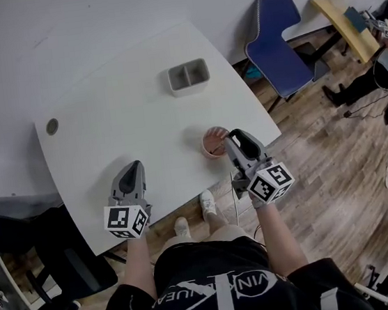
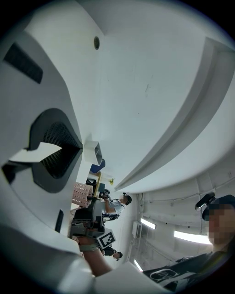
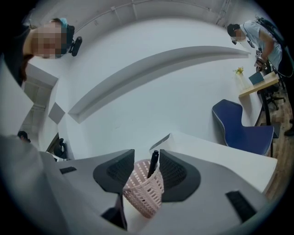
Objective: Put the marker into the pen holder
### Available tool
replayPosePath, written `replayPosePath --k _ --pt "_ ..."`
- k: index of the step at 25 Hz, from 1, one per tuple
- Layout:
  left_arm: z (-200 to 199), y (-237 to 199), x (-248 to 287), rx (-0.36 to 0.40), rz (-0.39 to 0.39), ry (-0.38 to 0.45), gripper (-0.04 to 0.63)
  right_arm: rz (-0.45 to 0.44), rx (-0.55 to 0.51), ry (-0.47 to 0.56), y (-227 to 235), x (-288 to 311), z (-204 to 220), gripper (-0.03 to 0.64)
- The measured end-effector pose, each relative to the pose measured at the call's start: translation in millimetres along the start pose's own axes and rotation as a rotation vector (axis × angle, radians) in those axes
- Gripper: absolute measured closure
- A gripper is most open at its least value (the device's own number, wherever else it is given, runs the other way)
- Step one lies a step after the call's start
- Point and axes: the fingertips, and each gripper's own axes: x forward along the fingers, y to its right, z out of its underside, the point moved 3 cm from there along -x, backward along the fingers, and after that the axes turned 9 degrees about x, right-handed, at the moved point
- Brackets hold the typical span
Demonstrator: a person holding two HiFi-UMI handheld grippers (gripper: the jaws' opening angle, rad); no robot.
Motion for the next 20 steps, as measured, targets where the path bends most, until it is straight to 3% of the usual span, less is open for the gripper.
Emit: replayPosePath --k 15,20 --pt "-9.4 -18.5 -29.1 0.007 -0.037 0.032 0.583 0.04 -0.046 0.035 -11.3 -19.2 -8.5 0.453" --pt "-15.7 -20.5 -39.8 0.012 -0.045 0.045 0.583 0.059 -0.083 0.046 -17.0 -31.8 -11.4 0.513"
